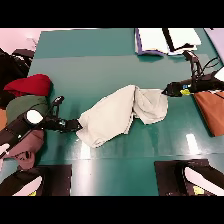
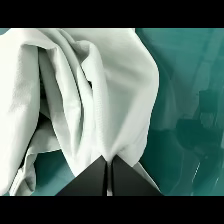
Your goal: Fold the shirts.
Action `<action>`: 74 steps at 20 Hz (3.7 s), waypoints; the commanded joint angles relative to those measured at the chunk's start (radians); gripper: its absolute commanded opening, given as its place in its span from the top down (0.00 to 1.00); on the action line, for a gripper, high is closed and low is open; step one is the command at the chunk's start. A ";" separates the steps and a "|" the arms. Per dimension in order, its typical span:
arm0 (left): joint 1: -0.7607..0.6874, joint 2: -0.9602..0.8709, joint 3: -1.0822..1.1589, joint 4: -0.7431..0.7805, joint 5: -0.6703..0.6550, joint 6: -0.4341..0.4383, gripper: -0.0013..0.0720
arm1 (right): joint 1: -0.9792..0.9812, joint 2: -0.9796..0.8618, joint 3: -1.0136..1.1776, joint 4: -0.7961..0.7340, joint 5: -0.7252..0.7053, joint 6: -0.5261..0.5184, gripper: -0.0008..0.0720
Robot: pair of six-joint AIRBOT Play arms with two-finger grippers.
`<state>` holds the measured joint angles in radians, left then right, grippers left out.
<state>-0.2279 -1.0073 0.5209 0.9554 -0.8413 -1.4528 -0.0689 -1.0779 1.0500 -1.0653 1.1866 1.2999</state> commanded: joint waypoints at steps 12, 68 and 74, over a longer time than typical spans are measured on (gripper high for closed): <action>0.120 0.194 0.438 0.145 -0.072 -0.032 0.95 | -0.008 0.060 0.324 -0.012 0.097 0.019 0.97; 0.389 -0.053 0.517 0.316 -0.430 -0.010 0.17 | -0.478 -0.147 -0.476 0.002 0.106 -0.064 0.41; 0.389 -0.052 0.423 0.323 -0.454 0.013 0.17 | -0.339 -0.056 -0.459 -0.010 0.063 -0.068 0.97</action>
<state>0.1600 -1.0645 1.0077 1.2774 -1.2884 -1.4513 -0.4587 -1.1755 0.5812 -1.0821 1.2770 1.2350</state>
